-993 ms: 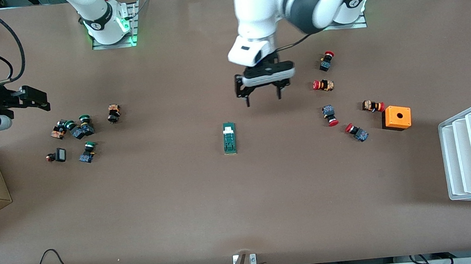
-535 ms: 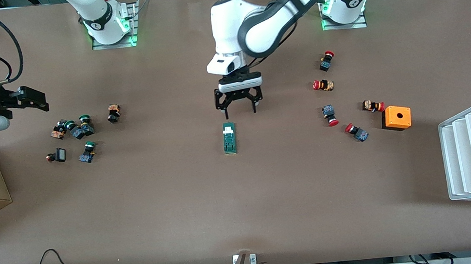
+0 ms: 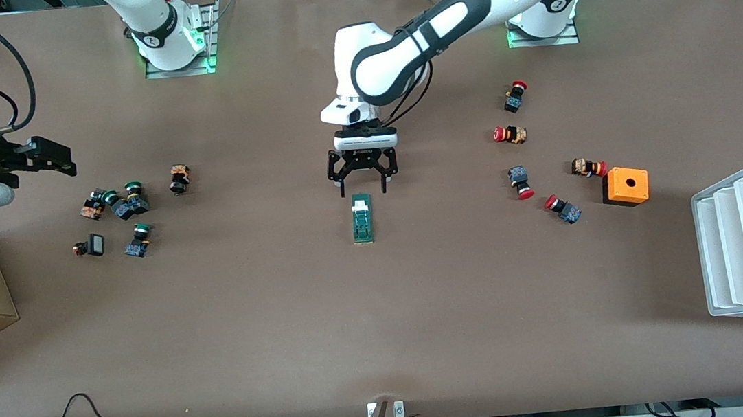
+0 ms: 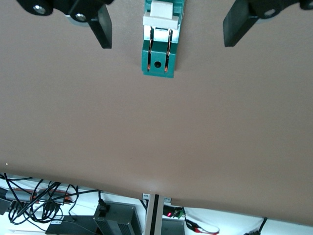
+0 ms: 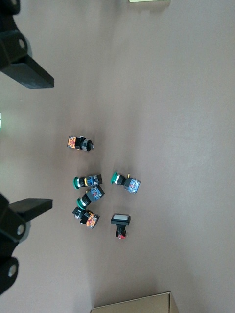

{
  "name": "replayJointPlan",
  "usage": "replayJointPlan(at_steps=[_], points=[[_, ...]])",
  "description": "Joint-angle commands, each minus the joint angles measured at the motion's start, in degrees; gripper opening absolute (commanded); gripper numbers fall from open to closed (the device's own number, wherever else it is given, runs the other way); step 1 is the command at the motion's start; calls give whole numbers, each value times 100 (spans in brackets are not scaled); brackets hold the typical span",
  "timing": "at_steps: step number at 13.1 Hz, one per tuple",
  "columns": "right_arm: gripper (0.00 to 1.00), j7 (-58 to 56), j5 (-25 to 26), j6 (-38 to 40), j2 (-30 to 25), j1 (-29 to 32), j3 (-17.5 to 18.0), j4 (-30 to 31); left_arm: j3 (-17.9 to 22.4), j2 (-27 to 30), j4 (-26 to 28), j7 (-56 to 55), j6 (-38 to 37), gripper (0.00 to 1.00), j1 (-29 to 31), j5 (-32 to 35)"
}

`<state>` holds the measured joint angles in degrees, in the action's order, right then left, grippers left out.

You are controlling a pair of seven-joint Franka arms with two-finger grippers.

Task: Close load switch with both arms
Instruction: 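Grip the green switch base with the left gripper while the right gripper approaches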

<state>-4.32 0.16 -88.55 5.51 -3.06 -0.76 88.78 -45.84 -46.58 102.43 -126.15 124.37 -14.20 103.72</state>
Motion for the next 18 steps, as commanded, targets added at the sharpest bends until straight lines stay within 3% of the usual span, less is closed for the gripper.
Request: replayJointPlan(at_steps=[1,3,9,11,18], points=[[99,80,19,39,38,87,15,-107,-74,-719,-268,-226,-710,100,-144,998],[99,89,-7,48,38,122,6,-107,-65,-922,-268,-261,-888,100,-197,1299],[99,406,46,57,205,78,32,-107,-65,-1327,-646,-279,-1257,100,-548,1388],[99,423,63,31,240,61,41,-107,-56,-1494,-646,-340,-1292,100,-540,1782],[99,1088,-463,-364,582,-246,85,-150,-4,-1802,-637,-428,-1591,100,-548,2267]])
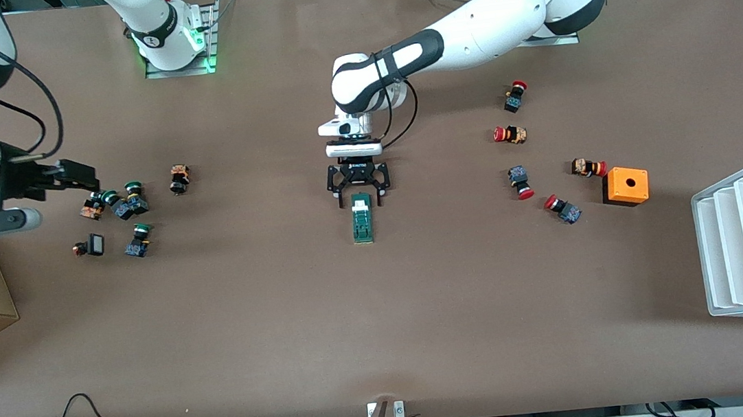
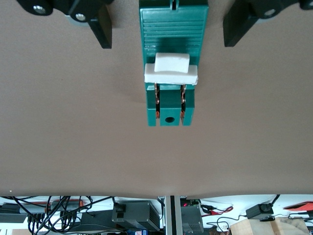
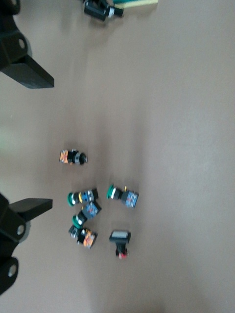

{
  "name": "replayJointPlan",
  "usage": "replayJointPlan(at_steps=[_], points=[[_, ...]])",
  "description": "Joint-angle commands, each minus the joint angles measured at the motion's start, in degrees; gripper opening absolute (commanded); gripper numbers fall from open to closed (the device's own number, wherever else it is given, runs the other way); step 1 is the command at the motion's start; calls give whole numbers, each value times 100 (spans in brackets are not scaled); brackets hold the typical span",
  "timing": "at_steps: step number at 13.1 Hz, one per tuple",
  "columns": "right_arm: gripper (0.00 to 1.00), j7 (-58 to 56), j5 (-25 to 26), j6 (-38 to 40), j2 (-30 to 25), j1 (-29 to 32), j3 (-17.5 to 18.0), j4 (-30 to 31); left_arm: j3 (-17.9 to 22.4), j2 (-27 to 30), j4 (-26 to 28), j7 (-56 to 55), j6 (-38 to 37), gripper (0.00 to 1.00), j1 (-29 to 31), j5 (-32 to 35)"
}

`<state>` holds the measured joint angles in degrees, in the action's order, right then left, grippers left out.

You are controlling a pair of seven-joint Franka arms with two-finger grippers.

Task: Close load switch with both arms
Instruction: 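Grip the green switch base with the left gripper while the right gripper approaches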

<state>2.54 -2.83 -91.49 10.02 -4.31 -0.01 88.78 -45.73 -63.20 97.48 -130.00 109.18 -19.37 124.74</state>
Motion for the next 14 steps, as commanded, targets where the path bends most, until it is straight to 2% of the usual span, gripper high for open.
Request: replayJointPlan(at_steps=[1,4,9,10,11,13,14], points=[[99,797,-191,-123,262,-288,10,-289,-15,-167,-141,-52,-81,100,-40,234],[99,2298,-506,-420,780,-833,10,-711,-15,-404,-141,-52,-344,100,-32,656],[99,4216,-981,-1624,1370,-1519,1,-836,-15,-404,-133,-52,-388,99,-41,692],[99,4577,-1061,-1861,1493,-1607,10,-853,-15,-404,-124,-52,-388,93,-41,692],[99,4937,-1062,-2124,1598,-1782,10,-844,-6,-404,-124,-52,-397,80,-41,692],[99,5719,-1062,-2626,1879,-2116,10,-844,-15,-413,-115,-52,-458,43,-49,692],[99,6045,-1062,-2924,2020,-2309,10,-827,-15,-456,-115,-61,-520,30,-49,692]])
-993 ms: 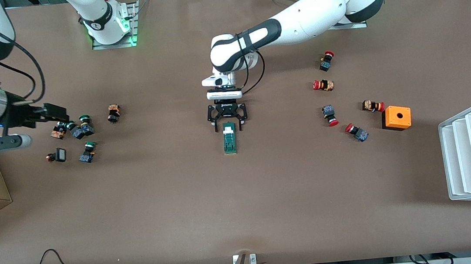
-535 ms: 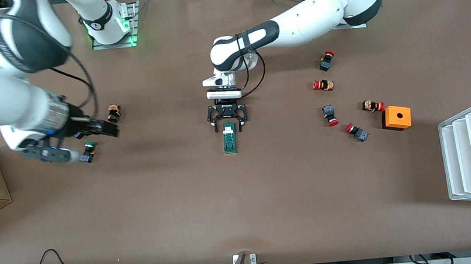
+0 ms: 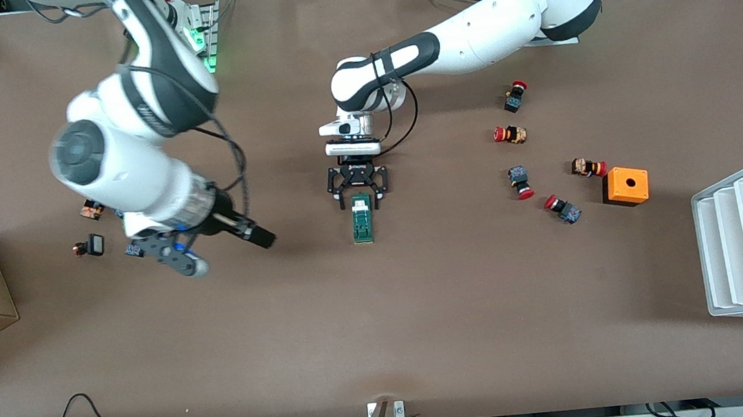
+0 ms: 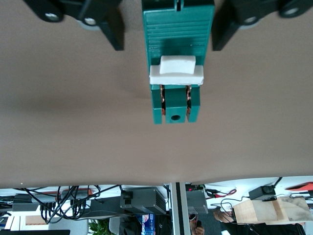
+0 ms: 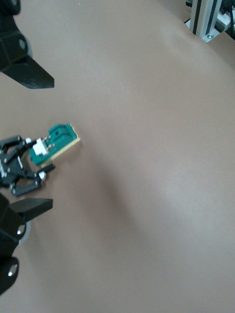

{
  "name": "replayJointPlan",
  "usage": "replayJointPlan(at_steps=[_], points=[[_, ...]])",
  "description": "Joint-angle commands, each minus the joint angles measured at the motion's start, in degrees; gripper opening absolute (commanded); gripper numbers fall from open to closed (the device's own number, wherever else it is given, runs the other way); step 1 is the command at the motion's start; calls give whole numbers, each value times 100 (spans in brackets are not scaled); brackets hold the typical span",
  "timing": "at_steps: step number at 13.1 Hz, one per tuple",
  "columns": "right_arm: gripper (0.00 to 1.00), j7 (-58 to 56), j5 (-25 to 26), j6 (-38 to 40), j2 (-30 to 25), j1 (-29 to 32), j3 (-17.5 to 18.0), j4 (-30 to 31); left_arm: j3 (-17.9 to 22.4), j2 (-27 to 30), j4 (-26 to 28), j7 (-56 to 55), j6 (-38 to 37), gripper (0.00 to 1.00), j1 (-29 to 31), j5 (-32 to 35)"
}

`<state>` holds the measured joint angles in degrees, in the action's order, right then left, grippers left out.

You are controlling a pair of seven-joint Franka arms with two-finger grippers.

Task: Close load switch with both arms
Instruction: 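Grip the green switch base with the left gripper while the right gripper approaches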

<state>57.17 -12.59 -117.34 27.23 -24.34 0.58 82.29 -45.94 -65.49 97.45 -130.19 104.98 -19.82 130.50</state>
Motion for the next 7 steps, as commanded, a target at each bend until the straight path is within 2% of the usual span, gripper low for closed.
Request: replayJointPlan(at_steps=[1,2,3,7], points=[[99,924,-86,-594,396,-430,-50,-135,6,-236,-112,-94,-101,17,-5,116],[99,1223,-95,-823,458,-527,-50,-82,6,-236,-95,-129,-101,6,-5,116],[98,1487,-95,-1034,493,-624,-50,49,6,-236,-95,-138,-101,3,-5,116],[96,2411,-103,-2027,494,-993,-50,954,6,-236,-95,-138,-101,4,-5,116]])
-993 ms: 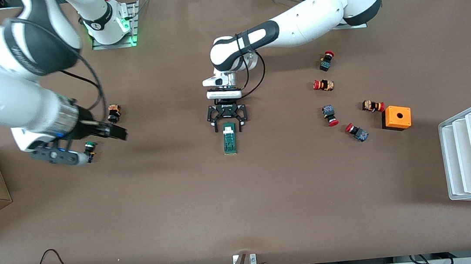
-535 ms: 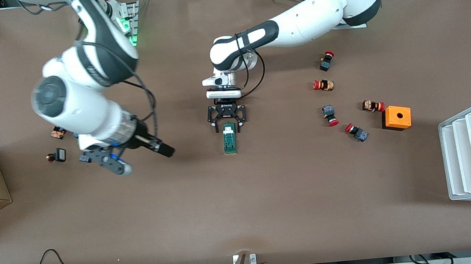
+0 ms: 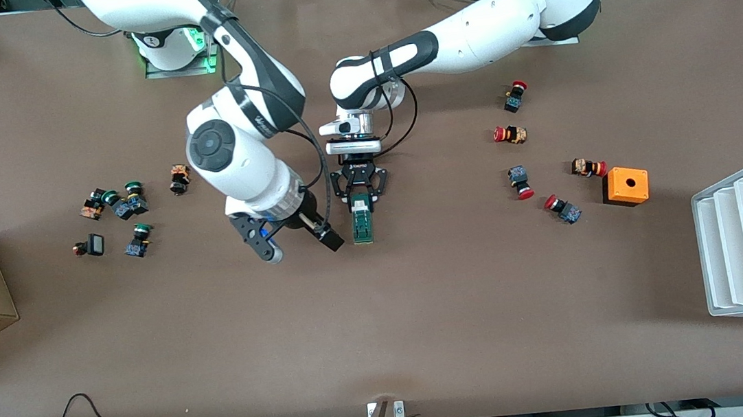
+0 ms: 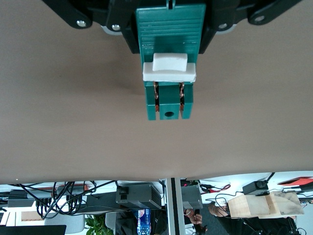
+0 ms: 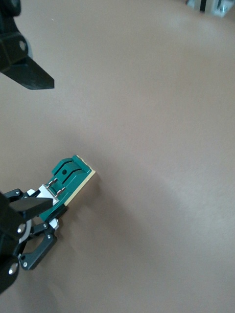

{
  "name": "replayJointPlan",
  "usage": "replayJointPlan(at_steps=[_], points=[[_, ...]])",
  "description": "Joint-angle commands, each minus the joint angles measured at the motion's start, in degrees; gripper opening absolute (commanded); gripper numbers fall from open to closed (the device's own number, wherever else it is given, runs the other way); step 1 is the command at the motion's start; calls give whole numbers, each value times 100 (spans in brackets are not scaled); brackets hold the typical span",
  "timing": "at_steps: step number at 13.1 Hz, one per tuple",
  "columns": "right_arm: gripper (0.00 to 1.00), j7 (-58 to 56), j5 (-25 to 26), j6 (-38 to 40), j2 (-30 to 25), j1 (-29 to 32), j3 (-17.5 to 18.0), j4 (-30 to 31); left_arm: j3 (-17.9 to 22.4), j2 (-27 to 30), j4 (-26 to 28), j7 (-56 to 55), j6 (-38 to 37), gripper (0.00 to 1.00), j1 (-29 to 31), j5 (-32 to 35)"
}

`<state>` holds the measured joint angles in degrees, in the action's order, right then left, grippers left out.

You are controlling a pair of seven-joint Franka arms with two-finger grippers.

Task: Close load switch with both arms
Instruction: 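Grip the green switch base with the left gripper while the right gripper approaches, then grasp the white lever of the switch with the right gripper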

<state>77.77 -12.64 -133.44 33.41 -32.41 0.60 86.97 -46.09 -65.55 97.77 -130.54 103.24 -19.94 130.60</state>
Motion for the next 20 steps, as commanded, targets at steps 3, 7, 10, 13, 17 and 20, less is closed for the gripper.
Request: replayJointPlan(at_steps=[3,7,10,13,17,20], points=[[89,1000,-81,-1042,-115,-511,-51,997,21,-231,-127,-112,74,4,7,106],[78,1424,-11,-1070,16,-688,-51,1147,21,-231,-136,-112,74,4,16,106],[70,1521,-2,-1105,183,-758,-51,1156,21,-231,-144,-112,82,3,7,97],[67,1680,-2,-1342,350,-829,-51,1130,21,-222,-144,-112,82,3,16,106],[64,1688,-37,-1438,447,-837,-51,1068,13,-222,-153,-112,82,3,16,97],[63,1819,-29,-1641,587,-881,-51,1051,13,-222,-153,-112,82,3,16,97]])
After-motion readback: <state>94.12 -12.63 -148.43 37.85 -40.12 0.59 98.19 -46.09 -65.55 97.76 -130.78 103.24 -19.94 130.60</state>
